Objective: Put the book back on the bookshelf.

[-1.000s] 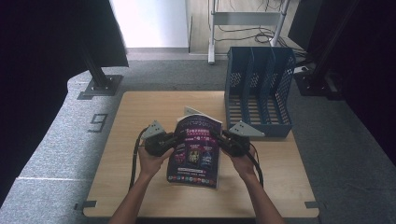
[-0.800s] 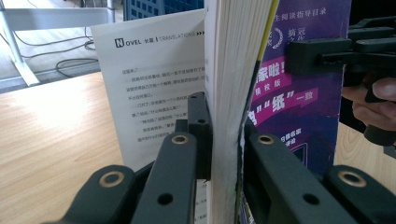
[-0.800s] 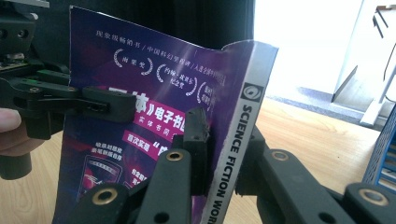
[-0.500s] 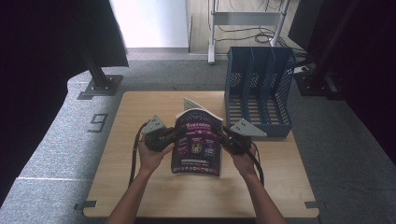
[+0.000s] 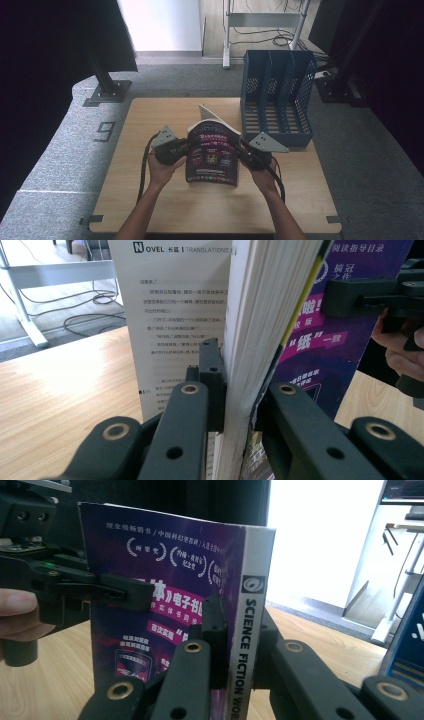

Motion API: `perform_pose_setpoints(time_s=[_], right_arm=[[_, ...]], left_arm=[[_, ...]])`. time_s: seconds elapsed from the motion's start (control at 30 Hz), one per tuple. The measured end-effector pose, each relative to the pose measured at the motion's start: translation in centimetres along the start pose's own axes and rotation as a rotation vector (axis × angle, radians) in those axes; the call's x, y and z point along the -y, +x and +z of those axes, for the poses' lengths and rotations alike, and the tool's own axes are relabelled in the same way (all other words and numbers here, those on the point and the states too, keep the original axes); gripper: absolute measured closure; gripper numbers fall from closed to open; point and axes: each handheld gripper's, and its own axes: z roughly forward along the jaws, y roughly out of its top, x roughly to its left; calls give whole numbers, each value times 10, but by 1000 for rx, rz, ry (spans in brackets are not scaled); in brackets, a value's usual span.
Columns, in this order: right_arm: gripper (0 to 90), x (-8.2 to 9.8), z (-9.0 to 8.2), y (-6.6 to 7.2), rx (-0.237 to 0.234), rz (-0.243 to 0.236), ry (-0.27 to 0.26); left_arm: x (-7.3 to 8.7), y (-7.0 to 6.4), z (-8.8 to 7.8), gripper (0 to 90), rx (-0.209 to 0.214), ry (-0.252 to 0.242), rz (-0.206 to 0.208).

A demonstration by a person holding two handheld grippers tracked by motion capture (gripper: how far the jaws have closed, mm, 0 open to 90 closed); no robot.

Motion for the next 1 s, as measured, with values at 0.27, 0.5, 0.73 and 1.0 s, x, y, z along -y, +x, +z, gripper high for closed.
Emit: perform_pose_setpoints(time_s=[0.27,0.5,0.73,1.0], right_arm=[[818,2,-5,3,-13,-4,-10],[817,2,-5,3,-19,-5,-12],[817,2,-6,4,-11,-20,-9],[818,3,-5,6,-1,-39,-22]], left_arm=[[2,1,-2,782,5,-9,-6],[3,8,-3,718,-15,-7,-20],[4,8,-2,719,-18,-6,-15],[4,8,-1,854,-11,-17,23]])
